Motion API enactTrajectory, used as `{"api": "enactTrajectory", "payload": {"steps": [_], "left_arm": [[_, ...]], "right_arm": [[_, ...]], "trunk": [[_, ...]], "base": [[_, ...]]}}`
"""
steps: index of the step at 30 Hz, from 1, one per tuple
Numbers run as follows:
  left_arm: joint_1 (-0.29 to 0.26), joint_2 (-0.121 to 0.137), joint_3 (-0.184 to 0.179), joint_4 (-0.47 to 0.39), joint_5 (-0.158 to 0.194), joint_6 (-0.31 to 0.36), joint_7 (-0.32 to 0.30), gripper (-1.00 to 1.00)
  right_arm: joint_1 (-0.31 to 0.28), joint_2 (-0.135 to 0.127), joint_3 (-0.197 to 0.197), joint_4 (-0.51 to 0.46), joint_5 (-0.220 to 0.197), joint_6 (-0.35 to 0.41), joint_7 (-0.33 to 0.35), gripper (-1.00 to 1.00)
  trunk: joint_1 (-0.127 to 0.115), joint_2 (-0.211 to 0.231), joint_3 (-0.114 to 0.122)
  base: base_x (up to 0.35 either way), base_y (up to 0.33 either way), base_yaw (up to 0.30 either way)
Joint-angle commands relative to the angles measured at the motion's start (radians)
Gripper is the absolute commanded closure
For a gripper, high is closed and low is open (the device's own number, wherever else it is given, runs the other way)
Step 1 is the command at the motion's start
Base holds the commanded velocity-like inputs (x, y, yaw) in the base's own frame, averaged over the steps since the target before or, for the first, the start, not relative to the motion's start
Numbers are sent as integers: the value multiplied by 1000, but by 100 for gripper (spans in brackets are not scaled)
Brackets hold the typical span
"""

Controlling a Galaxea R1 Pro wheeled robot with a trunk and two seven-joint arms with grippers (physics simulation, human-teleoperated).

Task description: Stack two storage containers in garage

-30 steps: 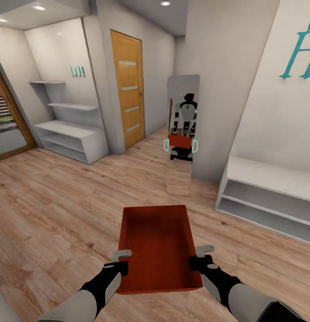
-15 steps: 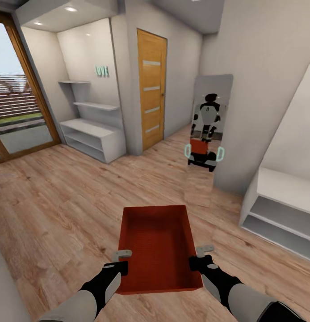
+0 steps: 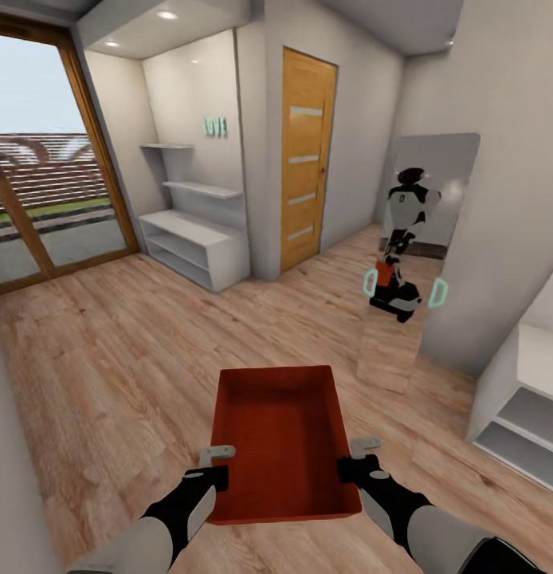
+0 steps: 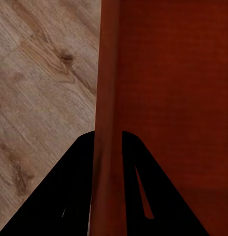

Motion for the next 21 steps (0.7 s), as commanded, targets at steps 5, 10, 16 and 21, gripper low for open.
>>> {"api": "enactTrajectory", "payload": {"steps": [5,10,16,21], "left_arm": [[0,10,-6,-6,-22,7,11,100],[0,10,-6,-6,-22,7,11,100],[0,10,-6,-6,-22,7,11,100],[0,10,-6,-6,-22,7,11,100]], "right_arm": [[-1,-1,-13,16,-14,-5,-7,100],[-1,-1,-13,16,-14,-5,-7,100],[-1,-1,-13,16,-14,-5,-7,100],[-1,-2,-13,16,-14,-5,-7,100]], "trunk": [[1,-1,-1],[1,-1,-1],[1,-1,-1],[1,-1,-1]], "base": [[323,0,14],[323,0,1],[323,0,0],[323,0,0]]}}
